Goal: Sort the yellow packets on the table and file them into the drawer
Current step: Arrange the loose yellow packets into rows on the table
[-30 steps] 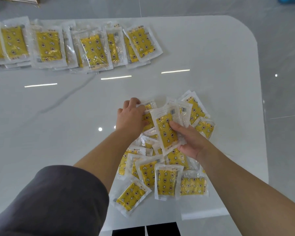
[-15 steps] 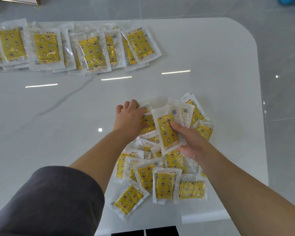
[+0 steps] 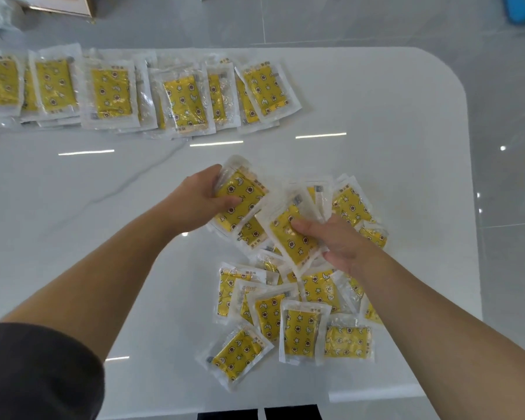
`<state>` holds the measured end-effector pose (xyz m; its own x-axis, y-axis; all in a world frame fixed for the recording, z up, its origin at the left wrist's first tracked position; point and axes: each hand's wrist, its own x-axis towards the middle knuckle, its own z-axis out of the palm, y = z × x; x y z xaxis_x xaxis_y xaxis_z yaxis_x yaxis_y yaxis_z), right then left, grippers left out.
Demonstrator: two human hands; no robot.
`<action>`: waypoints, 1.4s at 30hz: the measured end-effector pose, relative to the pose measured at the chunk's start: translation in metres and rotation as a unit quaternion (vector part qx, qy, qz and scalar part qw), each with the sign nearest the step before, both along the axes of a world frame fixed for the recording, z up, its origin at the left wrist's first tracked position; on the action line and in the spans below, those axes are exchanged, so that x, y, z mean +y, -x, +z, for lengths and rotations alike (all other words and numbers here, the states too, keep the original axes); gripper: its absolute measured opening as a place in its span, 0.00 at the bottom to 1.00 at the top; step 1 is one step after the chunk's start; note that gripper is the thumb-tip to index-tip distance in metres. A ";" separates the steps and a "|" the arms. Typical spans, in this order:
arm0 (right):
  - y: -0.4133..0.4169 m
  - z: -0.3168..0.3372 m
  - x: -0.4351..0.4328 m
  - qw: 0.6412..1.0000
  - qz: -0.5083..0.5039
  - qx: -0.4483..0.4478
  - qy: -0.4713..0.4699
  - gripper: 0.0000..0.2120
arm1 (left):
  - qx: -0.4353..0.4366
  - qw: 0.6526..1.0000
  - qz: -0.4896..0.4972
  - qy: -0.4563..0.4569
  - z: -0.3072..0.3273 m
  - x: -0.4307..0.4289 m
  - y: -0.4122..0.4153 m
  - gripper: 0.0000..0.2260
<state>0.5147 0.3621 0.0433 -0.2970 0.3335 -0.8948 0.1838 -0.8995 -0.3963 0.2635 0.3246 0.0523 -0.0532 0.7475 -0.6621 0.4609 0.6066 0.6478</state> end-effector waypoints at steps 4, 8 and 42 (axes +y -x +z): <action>0.030 0.017 0.014 0.986 0.124 -0.060 -0.090 0.20 | -0.073 0.997 0.026 -0.012 0.007 0.015 0.017 0.11; 0.062 0.029 0.024 0.986 0.099 -0.065 -0.119 0.13 | -0.125 0.984 0.127 -0.008 0.003 0.028 0.039 0.12; 0.182 -0.029 0.161 0.952 -0.083 -0.231 -0.183 0.15 | 0.411 0.860 -0.251 -0.165 -0.057 0.093 0.108 0.27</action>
